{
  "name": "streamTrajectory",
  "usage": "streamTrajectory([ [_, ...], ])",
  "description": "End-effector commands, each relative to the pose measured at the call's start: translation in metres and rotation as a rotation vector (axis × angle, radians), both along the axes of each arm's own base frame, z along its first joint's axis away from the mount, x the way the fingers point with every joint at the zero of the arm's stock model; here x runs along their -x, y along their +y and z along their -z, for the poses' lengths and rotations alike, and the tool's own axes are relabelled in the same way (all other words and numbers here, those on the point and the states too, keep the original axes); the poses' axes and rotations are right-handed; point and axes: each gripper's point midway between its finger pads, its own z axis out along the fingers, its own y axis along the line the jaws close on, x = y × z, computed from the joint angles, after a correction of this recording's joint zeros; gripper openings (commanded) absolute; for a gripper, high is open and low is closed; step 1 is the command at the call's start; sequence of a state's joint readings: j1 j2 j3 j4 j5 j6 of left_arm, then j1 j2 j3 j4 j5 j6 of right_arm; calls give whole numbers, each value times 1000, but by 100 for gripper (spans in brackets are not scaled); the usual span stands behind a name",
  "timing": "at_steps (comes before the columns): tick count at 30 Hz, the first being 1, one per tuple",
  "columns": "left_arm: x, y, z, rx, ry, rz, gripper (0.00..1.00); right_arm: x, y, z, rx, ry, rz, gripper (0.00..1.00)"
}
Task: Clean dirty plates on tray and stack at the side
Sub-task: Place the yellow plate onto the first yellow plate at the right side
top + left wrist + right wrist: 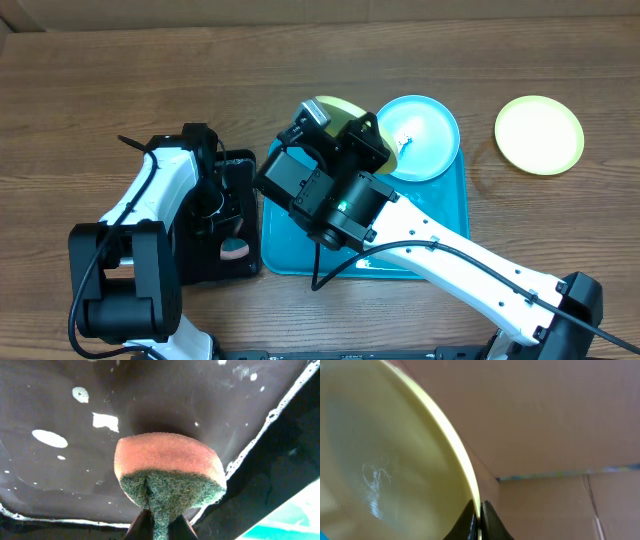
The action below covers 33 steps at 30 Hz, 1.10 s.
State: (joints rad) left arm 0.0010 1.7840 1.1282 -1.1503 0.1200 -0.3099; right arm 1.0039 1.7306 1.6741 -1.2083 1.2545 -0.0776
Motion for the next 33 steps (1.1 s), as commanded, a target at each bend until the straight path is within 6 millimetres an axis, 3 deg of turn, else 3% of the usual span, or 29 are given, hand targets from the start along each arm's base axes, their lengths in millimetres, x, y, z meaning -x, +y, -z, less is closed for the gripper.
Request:
streamTrajectory([
  [1,-7,1,-10,12,-44,17,4,11,3,-26,-218,-104,18,4],
  [2,-8,1,-9,12,-46,17,4,10,15,-2,-258,50,-42,4],
  [4,-8,1,-9,12,-49,17,4,11,17,38,-429,279,-31,4],
  [7,-8,1,-9,12,-47,17,4,14,17,80,-745,512,105,4],
  [10,-8,1,-9,12,-46,17,4,5,-6,105,-960,625,286,4],
  [13,-9,0,-9,13,-50,17,4,-13,-40,121,-1093,619,450,4],
  [18,-10,1,-9,12,-54,18,4,-44,-109,128,-1334,566,681,4],
  [24,-9,1,-9,12,-53,18,4,-70,-211,135,-1523,391,924,4],
  [30,-9,1,-9,9,-52,18,4,-61,-303,175,-1568,303,1205,4],
  [33,-8,1,-9,9,-49,18,4,-52,-331,199,-1574,305,1315,4],
])
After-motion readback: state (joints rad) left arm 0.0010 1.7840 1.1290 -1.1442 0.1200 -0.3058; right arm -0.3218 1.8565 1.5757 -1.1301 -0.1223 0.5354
